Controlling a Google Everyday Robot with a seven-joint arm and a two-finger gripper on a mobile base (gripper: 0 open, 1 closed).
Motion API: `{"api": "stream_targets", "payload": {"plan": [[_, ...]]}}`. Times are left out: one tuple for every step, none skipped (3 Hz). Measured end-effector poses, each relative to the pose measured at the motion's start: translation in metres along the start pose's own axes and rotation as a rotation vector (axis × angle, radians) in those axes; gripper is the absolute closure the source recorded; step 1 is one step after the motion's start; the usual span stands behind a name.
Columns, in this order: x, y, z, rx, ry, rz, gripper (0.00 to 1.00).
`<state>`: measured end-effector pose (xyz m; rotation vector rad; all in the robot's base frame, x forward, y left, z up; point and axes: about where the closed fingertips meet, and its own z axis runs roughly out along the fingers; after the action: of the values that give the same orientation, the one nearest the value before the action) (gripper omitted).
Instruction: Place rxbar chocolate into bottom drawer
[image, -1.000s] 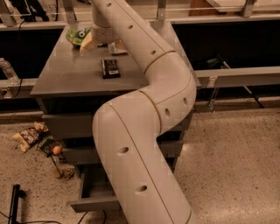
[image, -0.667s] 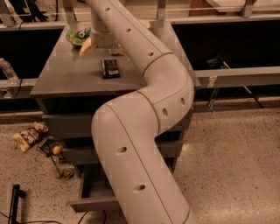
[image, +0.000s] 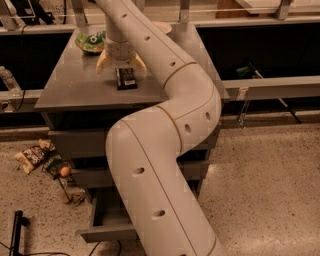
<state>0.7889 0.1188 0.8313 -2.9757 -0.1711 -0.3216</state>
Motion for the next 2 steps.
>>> {"api": "stream_targets", "payload": {"plan": [[-0.0023, 0.0026, 0.0049, 0.002, -0.015, 0.006, 0.38], [-0.0025, 0.0028, 0.0051, 0.001, -0.019, 0.006, 0.63]]}}
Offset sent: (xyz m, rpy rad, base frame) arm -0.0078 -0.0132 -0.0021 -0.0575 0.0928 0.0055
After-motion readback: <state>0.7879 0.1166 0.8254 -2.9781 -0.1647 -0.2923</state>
